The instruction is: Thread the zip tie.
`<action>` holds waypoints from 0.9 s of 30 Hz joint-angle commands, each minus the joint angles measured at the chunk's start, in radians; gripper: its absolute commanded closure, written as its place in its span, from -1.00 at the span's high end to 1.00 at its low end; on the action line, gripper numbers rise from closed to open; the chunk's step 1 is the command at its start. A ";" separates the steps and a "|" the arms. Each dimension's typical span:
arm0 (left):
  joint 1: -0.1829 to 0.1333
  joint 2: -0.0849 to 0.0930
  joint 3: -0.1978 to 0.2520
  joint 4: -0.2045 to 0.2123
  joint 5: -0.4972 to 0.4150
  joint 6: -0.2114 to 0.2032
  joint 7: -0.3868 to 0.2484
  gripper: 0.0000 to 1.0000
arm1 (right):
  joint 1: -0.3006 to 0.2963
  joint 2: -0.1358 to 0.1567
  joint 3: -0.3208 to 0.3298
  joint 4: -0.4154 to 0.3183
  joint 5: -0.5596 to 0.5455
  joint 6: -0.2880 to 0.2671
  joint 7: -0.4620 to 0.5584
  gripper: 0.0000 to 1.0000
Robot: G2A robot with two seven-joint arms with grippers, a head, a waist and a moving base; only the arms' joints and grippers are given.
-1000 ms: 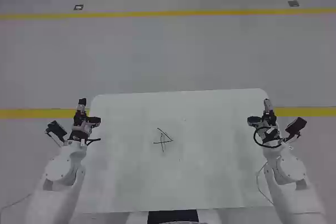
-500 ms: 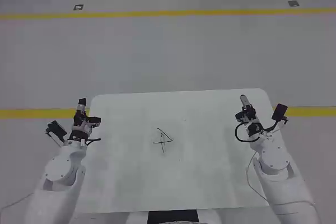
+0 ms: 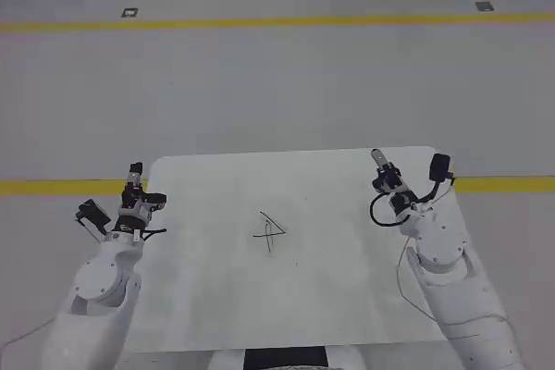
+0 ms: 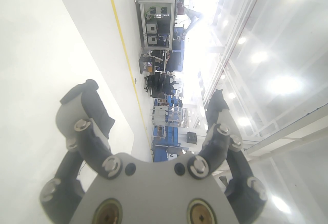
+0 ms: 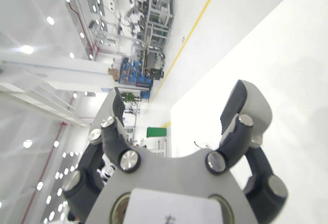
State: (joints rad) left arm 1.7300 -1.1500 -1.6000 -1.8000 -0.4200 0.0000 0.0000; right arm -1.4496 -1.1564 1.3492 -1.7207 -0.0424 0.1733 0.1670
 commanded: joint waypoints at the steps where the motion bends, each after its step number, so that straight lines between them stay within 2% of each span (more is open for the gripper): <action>1: 0.000 0.000 0.000 0.000 0.000 0.000 0.000 1.00 | 0.060 -0.007 -0.058 0.036 -0.052 0.045 0.009 1.00; 4: 0.000 0.000 0.000 0.000 0.000 0.000 0.000 1.00 | 0.111 -0.018 -0.120 0.075 -0.094 0.098 0.000 1.00; 20: 0.000 0.000 0.000 0.000 0.000 0.000 0.000 1.00 | 0.111 -0.018 -0.120 0.075 -0.094 0.098 0.000 1.00; 22: 0.000 0.000 0.000 0.000 0.000 0.000 0.000 1.00 | 0.148 -0.021 -0.149 0.072 -0.132 0.089 0.024 1.00; 27: 0.000 0.000 0.000 0.000 0.000 0.000 0.000 1.00 | 0.259 -0.041 -0.226 0.136 -0.164 0.088 0.053 1.00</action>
State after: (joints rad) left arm 1.7300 -1.1500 -1.6000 -1.8000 -0.4200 0.0000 0.0000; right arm -1.2133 -1.1936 1.1383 -1.5978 -0.2037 0.2624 0.2139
